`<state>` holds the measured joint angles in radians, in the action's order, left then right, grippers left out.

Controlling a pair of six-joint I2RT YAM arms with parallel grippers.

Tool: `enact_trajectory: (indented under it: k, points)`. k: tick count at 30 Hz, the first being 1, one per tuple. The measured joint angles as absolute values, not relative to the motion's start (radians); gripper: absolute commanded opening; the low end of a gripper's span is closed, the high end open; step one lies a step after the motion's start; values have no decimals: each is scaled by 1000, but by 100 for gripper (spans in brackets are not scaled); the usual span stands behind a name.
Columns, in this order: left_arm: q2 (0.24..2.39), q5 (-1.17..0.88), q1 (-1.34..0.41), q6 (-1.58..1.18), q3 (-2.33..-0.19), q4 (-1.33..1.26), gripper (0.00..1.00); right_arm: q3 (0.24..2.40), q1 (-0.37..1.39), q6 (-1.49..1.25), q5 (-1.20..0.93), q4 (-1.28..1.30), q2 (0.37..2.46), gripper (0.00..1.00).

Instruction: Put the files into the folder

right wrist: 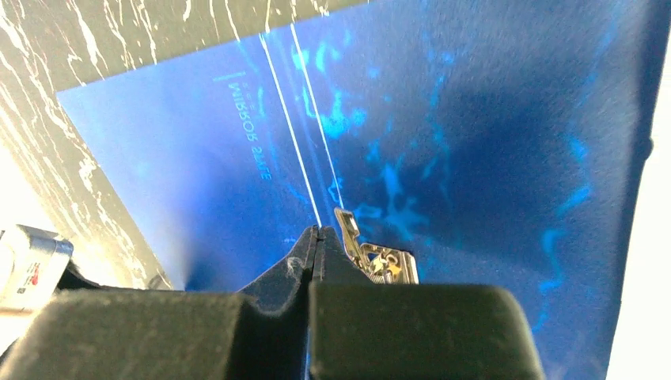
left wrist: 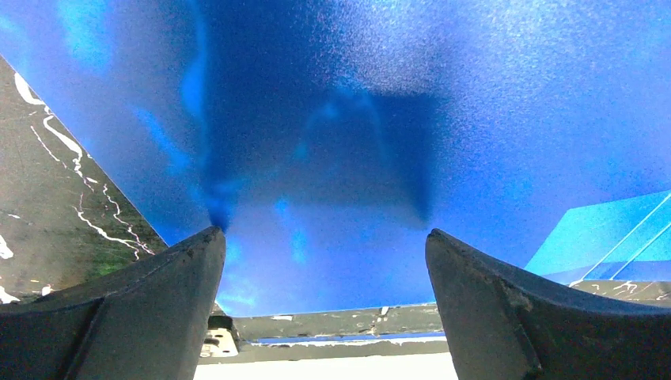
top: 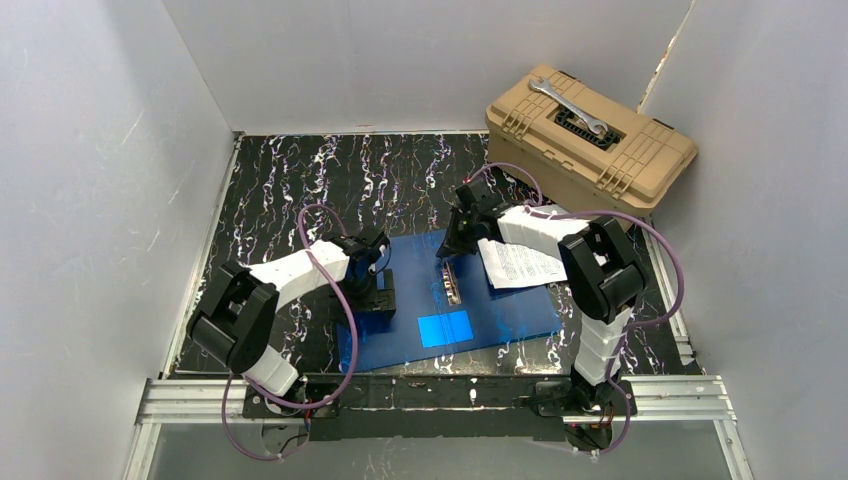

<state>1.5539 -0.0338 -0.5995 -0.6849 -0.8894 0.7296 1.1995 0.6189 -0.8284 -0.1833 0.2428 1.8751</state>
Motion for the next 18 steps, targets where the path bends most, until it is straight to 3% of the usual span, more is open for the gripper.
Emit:
enact_trajectory:
  k: [5,13,18]
  points:
    - [1523,-34,-599,-676,-889,730,98,1250,609,-779,-159,283,1874,4]
    - [1460,-38,-599,-653,-889,729,98,1223,608,-750,-125,353,1706,44]
    - [1422,-43,-599,-639,-890,733,98,1158,603,-744,-87,397,1525,56]
